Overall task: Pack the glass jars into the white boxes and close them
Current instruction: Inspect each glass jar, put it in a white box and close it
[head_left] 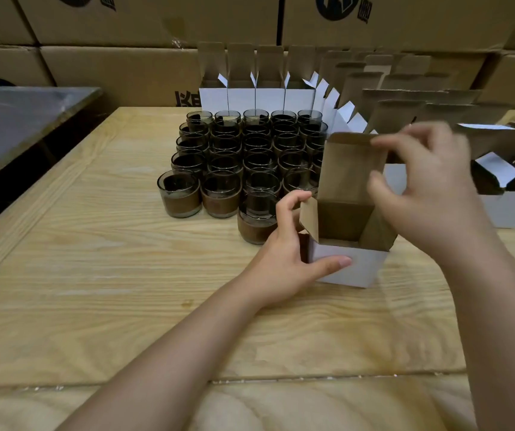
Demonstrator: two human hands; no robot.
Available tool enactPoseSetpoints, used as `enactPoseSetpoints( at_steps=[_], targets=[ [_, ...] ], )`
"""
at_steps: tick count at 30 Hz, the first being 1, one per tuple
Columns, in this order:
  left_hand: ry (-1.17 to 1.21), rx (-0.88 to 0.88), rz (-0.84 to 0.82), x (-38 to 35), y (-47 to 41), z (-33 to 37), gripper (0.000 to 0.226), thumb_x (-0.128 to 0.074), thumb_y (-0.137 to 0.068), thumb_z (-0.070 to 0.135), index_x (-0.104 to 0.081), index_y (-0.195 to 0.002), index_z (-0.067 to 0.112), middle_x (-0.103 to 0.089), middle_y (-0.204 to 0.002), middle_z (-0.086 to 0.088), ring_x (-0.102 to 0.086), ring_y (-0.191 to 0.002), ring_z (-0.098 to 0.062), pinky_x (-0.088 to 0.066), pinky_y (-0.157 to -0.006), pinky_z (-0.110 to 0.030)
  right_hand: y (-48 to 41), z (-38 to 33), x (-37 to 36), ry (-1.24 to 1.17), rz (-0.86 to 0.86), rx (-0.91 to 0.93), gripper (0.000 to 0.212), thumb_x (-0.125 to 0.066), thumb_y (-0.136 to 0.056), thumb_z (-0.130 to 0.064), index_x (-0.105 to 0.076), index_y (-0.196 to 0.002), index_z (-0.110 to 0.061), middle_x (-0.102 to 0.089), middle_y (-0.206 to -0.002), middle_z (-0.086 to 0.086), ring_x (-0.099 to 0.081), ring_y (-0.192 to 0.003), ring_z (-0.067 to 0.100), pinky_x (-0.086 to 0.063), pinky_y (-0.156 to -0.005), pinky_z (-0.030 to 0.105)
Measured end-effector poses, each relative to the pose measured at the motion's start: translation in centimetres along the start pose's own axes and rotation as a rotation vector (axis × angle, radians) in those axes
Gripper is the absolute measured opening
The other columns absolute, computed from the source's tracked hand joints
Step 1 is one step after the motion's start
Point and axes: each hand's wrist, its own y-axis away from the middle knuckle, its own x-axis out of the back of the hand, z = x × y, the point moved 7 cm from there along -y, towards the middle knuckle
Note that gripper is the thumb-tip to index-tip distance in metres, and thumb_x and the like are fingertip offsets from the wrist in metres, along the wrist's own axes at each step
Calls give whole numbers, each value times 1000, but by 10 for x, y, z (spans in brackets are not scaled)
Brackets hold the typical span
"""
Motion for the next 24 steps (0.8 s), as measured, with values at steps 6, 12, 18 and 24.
enactPoseSetpoints(
  at_steps=[6,12,18,24],
  targets=[
    [-56,23,18,1,-1,1,77,-77,-68,53,-29,-125,33,-56,-112,20,-58,-100,7,-51,-84,-18,-18,-89,-39,31,-316,304,39,-57,-90,-37,-58,-125,-20,-55,-116,1,-45,-116,22,-39,-92,36],
    [-125,97,4,0,-1,-1,80,-55,-59,68,-50,-119,16,-62,-109,-4,-60,-102,-15,-53,-87,-39,-15,-92,-114,252,-865,124,59,-60,-88,-51,-44,-133,-16,-41,-134,11,-37,-126,31,-39,-87,39],
    [-135,89,-9,0,-5,-5,86,-51,-57,62,-50,-126,10,-59,-119,-4,-56,-113,-15,-50,-93,-36,-16,-94,-121,294,-826,77,50,-71,-82,-40,-41,-113,-15,-34,-124,10,-49,-90,29,-43,-68,38],
    [-113,79,-27,-2,-3,-5,82,-52,-60,61,-53,-121,7,-61,-113,-8,-58,-108,-20,-52,-88,-38,-16,-93,-119,215,-794,61,61,-72,-83,-34,-43,-134,-15,-40,-130,11,-51,-108,31,-49,-80,39]
  ],
)
